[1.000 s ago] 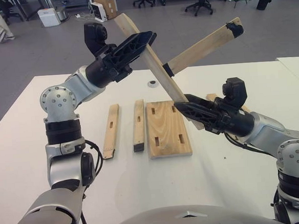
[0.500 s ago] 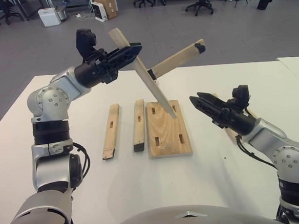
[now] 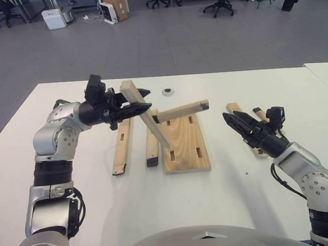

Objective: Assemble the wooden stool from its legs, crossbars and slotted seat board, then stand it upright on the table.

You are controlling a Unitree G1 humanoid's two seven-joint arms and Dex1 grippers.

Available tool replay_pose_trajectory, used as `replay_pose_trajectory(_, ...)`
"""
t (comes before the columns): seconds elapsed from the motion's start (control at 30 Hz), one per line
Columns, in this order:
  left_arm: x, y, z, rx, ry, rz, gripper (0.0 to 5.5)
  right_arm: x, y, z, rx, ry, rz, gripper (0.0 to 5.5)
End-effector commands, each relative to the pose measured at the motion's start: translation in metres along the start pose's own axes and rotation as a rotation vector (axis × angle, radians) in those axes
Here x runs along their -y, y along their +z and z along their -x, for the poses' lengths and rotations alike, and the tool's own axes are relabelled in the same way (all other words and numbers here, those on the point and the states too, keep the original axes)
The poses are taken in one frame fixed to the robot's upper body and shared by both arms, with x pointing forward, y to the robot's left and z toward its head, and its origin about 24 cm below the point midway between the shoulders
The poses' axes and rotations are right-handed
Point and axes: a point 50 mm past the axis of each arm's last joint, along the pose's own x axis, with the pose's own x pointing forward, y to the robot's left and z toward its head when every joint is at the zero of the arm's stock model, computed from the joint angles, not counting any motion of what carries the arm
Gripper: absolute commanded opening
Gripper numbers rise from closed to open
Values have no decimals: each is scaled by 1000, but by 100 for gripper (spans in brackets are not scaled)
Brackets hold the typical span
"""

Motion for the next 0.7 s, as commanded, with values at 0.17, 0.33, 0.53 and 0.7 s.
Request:
replay_pose_trajectory(0.17, 4, -14, -5, -24, -12, -32, 206, -1, 2, -2, 6, 2, 19, 359)
replay_pose_trajectory(0.33, 4, -21, -4, -38, -8, -32, 206, -1, 1, -2, 3, -1, 25, 359)
replay_pose_trajectory(0.53, 9, -22, -12, -26, -41, -18, 206, 1, 0, -2, 0, -7, 32, 359)
replay_pose_trajectory(0.7, 13, -26, -12, -32, -39, -4, 206, 1, -2, -2, -1, -11, 30, 359)
